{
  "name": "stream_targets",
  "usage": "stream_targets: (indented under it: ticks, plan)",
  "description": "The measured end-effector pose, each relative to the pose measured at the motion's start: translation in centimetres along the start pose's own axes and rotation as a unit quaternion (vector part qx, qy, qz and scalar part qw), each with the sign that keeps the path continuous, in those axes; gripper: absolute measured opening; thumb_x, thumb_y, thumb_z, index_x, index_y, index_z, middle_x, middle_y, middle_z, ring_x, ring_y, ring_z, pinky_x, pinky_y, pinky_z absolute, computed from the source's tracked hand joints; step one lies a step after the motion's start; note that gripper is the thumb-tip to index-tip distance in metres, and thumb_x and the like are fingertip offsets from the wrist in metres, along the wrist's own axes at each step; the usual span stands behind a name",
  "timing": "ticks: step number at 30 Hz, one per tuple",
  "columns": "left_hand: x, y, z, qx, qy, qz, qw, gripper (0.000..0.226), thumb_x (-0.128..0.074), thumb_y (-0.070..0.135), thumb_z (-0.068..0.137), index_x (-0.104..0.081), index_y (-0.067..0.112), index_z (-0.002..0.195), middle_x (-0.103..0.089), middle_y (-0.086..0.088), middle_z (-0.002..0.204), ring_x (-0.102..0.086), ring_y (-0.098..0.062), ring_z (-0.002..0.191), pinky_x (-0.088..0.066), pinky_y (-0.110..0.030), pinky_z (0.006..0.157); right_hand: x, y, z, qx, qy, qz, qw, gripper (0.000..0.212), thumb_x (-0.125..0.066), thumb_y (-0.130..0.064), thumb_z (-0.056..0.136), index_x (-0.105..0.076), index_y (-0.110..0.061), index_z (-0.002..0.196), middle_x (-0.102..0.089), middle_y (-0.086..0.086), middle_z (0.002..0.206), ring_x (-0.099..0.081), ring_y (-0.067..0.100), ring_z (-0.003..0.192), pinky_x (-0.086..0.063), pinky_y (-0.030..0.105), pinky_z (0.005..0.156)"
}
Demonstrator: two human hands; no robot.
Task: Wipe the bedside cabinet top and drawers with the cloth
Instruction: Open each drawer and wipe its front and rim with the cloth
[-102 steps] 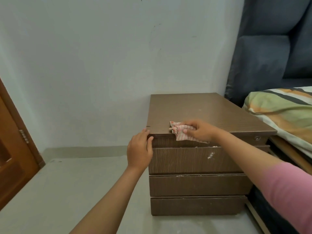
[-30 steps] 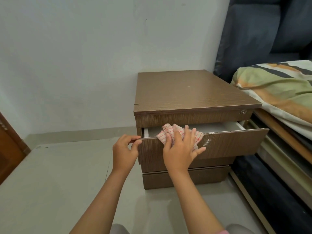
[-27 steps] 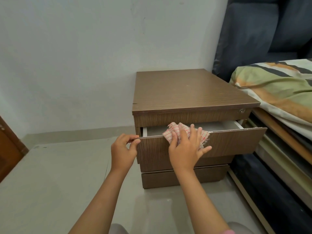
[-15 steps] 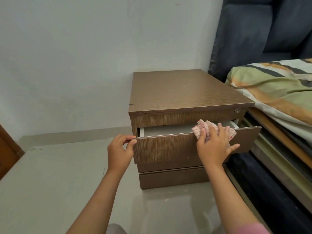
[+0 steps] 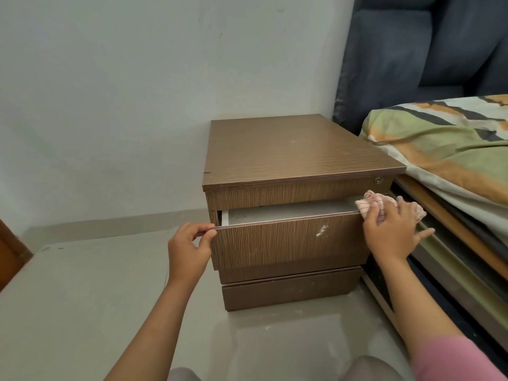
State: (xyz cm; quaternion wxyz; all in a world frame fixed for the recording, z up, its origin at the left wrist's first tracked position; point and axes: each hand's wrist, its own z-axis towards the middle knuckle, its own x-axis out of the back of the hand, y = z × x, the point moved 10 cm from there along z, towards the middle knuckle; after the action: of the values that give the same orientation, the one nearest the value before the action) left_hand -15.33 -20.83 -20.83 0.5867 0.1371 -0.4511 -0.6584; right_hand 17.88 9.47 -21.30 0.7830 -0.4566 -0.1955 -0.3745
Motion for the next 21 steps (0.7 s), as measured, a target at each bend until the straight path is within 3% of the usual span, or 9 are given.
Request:
stream_targets:
  ticks: [17,21]
  plan:
    - [-0.2,-0.1,-0.1,0.006,0.005,-0.005,1.000,0.014,-0.069,0.004,0.080,-0.070,0.017,0.085,-0.065,0.006,0.083,-0.060,-0.004,0.081,-0.044,-0.009,0.073,0.0,3.5,3.1,-0.041,0.005,0.019,0.999,0.043,-0.036,-0.036,0.093,-0.056,-0.013,0.123,-0.031,0.016,0.150,-0.028,0.039,0.137,-0.007,0.066,0.107]
    - [-0.1,0.0,0.0,0.004,-0.002,-0.002,1.000,0.012,-0.069,0.004,0.080,-0.070,0.015,0.086,-0.067,0.001,0.084,-0.060,-0.004,0.081,-0.045,-0.015,0.074,0.2,4.0,4.0,-0.071,0.004,0.090,0.993,0.046,-0.032,-0.035,0.093,-0.053,-0.008,0.125,-0.036,0.023,0.145,-0.035,0.039,0.132,-0.027,0.053,0.106]
